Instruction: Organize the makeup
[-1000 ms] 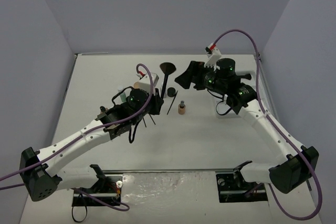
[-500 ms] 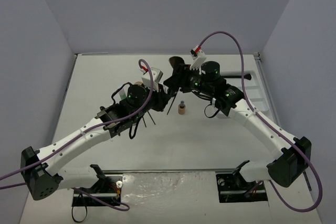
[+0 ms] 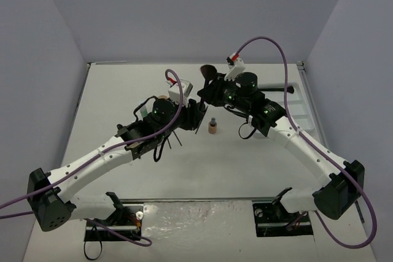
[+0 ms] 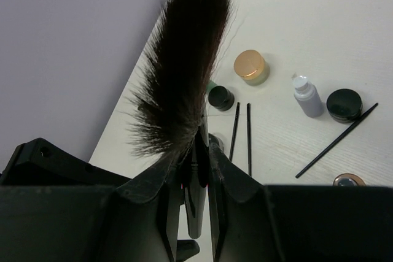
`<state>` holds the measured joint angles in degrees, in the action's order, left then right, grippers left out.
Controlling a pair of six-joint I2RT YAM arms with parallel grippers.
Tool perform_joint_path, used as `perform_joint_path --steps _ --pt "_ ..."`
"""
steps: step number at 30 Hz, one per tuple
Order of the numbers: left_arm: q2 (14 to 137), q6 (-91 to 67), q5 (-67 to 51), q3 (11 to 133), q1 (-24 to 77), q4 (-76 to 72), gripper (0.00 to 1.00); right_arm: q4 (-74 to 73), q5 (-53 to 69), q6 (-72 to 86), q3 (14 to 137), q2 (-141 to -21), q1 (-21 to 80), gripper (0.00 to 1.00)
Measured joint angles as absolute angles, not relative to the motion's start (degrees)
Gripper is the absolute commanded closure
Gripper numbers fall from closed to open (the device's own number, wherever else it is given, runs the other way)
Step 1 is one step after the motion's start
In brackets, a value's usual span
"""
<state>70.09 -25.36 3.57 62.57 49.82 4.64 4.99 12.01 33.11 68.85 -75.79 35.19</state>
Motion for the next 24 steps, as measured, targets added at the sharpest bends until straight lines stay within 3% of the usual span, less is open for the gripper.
perform_joint_path --steps 2,5,12,17,24 --pt "70.31 -25.80 5.19 62.57 49.82 5.82 0.09 4.97 10.38 33.16 68.61 -75.33 34.35 1.00" --pt "70.29 -26.50 9.50 62.57 49.78 9.37 0.03 4.95 8.15 34.76 67.52 -74.15 29.63 1.00" --pt "65.09 -30.31 19.25 58.87 45.94 18.65 0.03 4.60 0.22 40.94 64.49 -74.27 10.21 1.00" --pt "55.32 -33.54 23.02 53.32 41.61 26.07 0.03 5.27 -1.30 47.14 64.46 -82.68 -3.55 1.00" --pt "44.78 -37.24 25.92 47.91 40.56 34.19 0.03 7.70 0.46 54.41 66.03 -98.06 -9.49 1.00"
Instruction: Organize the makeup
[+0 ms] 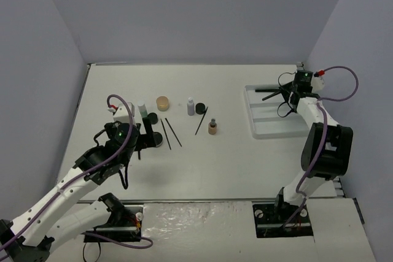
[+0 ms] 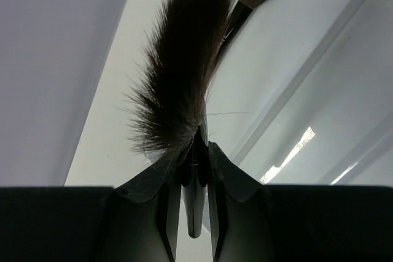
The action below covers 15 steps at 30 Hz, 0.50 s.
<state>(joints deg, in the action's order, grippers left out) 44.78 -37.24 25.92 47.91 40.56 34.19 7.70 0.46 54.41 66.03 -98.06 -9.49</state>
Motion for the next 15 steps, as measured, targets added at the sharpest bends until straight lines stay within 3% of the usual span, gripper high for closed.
perform_joint_path --steps 11,15 --pt "41.30 -40.57 27.49 44.85 40.36 38.89 0.03 16.56 6.07 61.76 72.40 -113.41 -9.76 0.94" --pt "41.84 -41.37 27.27 43.72 40.34 39.15 0.03 18.11 6.43 63.94 72.92 -115.95 -9.76 0.70"
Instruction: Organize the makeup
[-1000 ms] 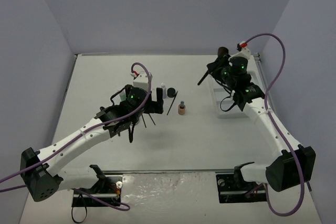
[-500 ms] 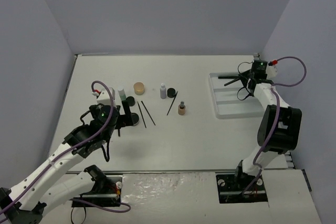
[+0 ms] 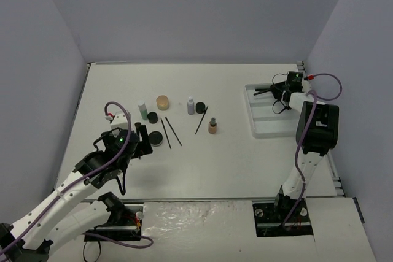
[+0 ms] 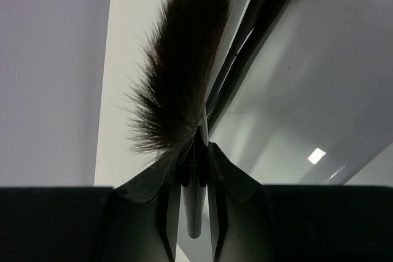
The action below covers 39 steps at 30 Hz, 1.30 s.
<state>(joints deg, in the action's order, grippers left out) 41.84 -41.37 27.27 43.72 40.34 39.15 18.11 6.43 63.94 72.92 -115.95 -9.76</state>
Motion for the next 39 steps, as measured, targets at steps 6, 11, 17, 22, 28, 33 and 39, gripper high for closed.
perform_joint_path --steps 6,11,17,22,28,33,39 --pt "43.17 -42.15 27.05 43.53 40.11 39.20 0.03 18.66 6.46 65.01 72.99 -116.84 -9.76 0.38" --pt "43.96 -42.26 26.73 43.53 40.02 38.89 0.03 18.46 6.49 63.96 73.14 -116.60 -9.76 0.18" --pt "47.77 -42.57 25.36 43.53 39.36 37.91 0.03 13.37 6.40 59.60 73.23 -112.22 -9.78 0.03" --pt "53.25 -42.74 22.44 43.57 36.22 36.83 0.06 7.82 6.25 53.49 73.23 -103.63 -9.76 0.02" --pt "61.12 -42.30 17.30 43.59 30.18 33.25 0.18 4.53 5.65 45.55 72.89 -89.86 -9.50 0.02" --pt "67.42 -41.26 12.98 43.59 25.96 29.73 0.29 3.94 3.25 41.22 71.86 -80.35 -6.13 0.02" --pt "72.01 -39.11 11.82 43.57 23.06 26.43 0.41 3.44 3.74 38.04 68.76 -75.93 1.87 0.02"
